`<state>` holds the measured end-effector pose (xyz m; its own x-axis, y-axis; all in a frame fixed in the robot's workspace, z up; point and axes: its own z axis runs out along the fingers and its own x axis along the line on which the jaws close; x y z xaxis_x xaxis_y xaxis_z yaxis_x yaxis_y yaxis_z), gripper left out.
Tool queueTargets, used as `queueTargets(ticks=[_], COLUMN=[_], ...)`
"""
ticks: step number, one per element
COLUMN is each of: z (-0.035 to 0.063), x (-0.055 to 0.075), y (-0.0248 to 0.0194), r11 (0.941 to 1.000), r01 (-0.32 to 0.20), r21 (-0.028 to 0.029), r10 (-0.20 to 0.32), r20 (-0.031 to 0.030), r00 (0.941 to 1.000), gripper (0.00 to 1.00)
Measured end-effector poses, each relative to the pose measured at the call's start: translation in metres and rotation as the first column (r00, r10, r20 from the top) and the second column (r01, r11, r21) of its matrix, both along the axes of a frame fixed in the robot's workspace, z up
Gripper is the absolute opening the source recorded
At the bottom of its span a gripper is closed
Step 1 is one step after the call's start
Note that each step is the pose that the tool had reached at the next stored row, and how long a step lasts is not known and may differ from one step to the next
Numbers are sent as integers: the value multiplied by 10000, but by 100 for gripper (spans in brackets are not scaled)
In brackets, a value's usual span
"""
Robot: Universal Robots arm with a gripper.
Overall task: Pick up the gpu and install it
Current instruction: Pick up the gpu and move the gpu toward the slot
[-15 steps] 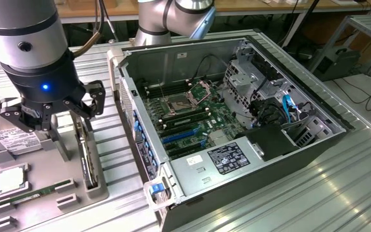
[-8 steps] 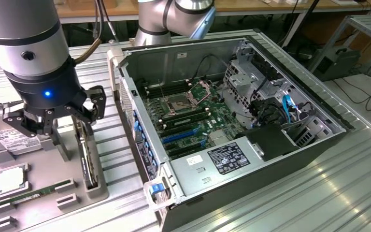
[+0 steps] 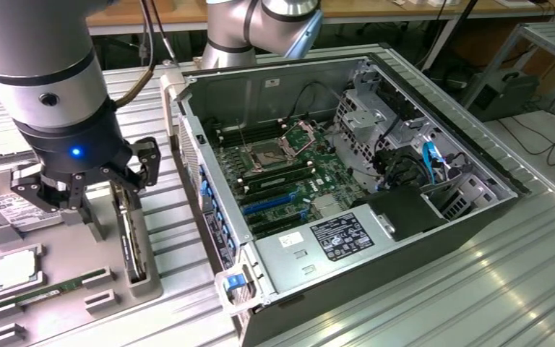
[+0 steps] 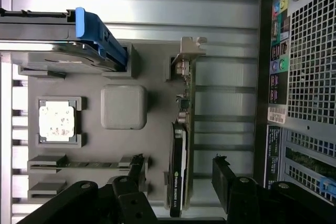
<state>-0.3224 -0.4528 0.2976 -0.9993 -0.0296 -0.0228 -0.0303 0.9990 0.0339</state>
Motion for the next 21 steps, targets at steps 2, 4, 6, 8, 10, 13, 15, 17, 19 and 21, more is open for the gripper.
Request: queueTargets(ticks=[2,4,6,8,10,13,15,17,19,21], z=[-55,-90,-121,-154,-184,-229,-272,-304,-347,-389], x=[0,0,0,0,0,0,0,0,0,0], y=[-7,-10,-11,-11,-11,-12,-12,-13,-14,-14], r11=[10000,10000,10000,10000,10000,10000,10000,10000,10000,10000], r01=[0,1,0,1,3,10,16,20,30,43], r21=[1,0,0,1,1,1,1,-2,-5,-5], r10=[0,-1,0,-1,-3,-10,-16,-20,-30,-43], r20=[1,1,0,1,1,1,1,1,0,0], r00=[10000,10000,10000,10000,10000,10000,10000,10000,10000,10000], gripper=[63,63,63,63,63,63,63,63,63,63])
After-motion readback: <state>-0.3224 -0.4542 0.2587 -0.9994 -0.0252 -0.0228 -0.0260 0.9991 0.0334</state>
